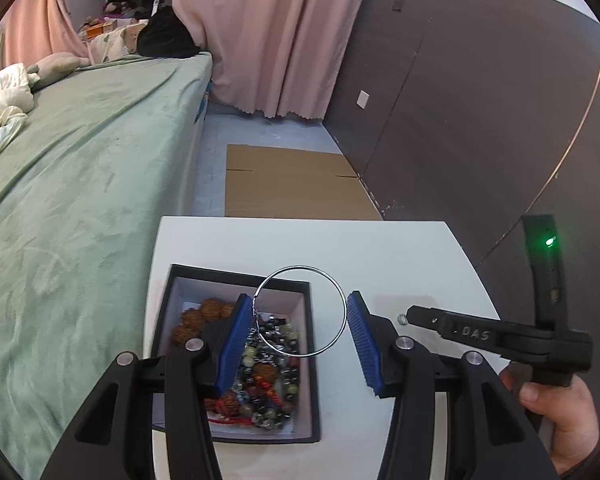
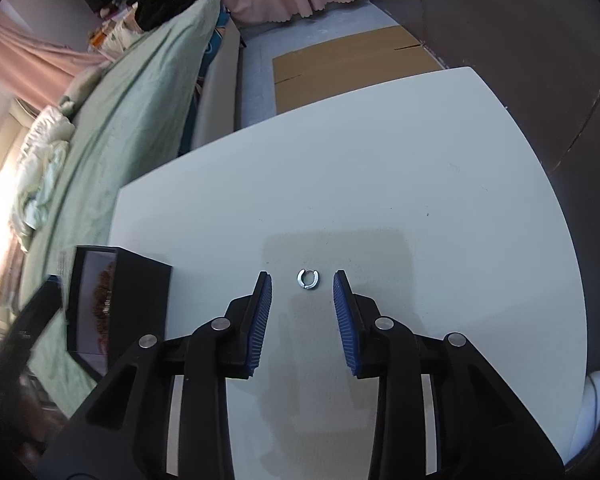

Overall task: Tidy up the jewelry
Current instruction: 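Carry the silver hoop into the box with the left gripper while the right grasps the small silver ring, then carry the small silver ring into the box with the right gripper and release it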

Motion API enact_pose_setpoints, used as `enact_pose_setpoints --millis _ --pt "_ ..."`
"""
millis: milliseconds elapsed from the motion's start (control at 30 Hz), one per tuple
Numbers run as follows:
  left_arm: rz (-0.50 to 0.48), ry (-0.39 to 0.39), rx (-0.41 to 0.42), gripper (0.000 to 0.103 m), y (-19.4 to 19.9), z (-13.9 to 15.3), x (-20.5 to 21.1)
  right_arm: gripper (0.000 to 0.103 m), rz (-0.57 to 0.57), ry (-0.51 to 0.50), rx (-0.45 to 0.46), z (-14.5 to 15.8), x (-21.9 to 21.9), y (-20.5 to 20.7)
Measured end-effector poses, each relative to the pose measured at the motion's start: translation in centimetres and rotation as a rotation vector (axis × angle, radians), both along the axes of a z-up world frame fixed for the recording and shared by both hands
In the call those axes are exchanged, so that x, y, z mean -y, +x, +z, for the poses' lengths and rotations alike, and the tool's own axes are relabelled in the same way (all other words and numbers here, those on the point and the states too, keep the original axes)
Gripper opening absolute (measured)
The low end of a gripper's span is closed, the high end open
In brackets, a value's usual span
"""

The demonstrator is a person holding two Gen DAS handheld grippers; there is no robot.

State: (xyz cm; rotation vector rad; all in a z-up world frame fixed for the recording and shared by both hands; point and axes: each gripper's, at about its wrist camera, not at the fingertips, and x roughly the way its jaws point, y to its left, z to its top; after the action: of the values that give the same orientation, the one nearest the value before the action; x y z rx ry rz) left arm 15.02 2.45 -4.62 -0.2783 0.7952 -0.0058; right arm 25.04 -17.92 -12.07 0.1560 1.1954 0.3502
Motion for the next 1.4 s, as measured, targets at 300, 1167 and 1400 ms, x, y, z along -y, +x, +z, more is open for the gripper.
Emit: enact_pose_setpoints --millis 300,1167,1400 --pt "0.027 -0.029 -0.001 0.048 -0.7 0.4 -2.0 0.024 0.017 -0.119 0.026 -1.2 -2.6 0.4" --pt "0.148 -0.064 0.016 0.091 -3.3 1.4 -7.1 0.013 0.14 0.124 0.192 5.3 -7.6 -4.3" --pt "0.174 -0.061 0.005 0.094 -3.8 1.3 -8.3 0.013 0.217 0.165 0.201 6.0 -9.9 -6.2"
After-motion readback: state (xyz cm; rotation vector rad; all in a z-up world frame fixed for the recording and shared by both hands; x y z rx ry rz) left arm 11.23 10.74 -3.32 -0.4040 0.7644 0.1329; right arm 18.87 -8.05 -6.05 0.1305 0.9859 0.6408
